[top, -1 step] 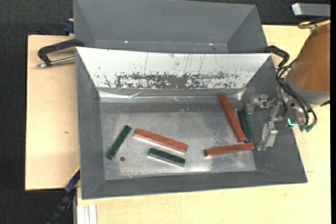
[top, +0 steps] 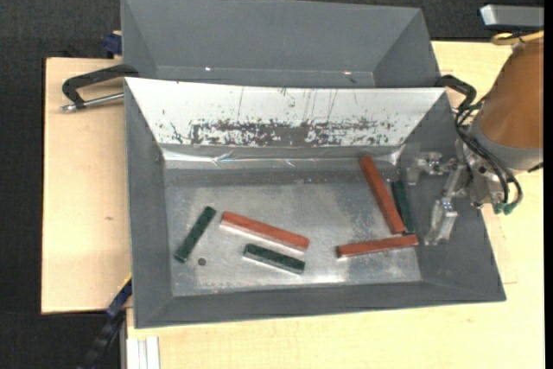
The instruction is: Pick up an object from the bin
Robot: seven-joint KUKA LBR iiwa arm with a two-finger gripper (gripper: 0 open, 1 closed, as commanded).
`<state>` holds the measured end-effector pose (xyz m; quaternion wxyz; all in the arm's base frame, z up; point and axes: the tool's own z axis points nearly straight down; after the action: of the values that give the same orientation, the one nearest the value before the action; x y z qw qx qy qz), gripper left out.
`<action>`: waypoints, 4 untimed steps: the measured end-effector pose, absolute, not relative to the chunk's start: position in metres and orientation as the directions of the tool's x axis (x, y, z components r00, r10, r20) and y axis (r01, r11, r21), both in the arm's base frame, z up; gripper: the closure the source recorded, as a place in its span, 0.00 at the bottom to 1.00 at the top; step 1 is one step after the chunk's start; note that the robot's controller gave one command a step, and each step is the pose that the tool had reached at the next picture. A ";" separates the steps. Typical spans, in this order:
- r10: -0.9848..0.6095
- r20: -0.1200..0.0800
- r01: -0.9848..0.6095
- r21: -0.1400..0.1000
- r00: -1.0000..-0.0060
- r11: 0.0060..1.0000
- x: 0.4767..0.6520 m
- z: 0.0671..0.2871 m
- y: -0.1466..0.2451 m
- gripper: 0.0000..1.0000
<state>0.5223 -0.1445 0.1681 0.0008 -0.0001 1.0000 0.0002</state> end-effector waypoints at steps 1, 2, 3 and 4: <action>0.046 -0.005 0.046 0.001 -0.999 0.999 0.497 0.083 -0.103 0.00; 0.041 -0.001 0.041 0.001 -0.999 0.999 0.496 0.094 -0.094 0.00; -0.209 -0.002 -0.209 0.000 -0.978 0.978 0.498 0.102 -0.075 0.00; -0.169 0.001 -0.169 0.002 -0.986 0.986 0.493 0.069 -0.075 0.00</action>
Offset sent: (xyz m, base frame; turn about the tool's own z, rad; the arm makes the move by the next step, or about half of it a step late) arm -0.0236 0.0534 -0.0390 0.0354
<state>0.4926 -0.0750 0.0688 -0.0008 -0.0846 0.9964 0.0010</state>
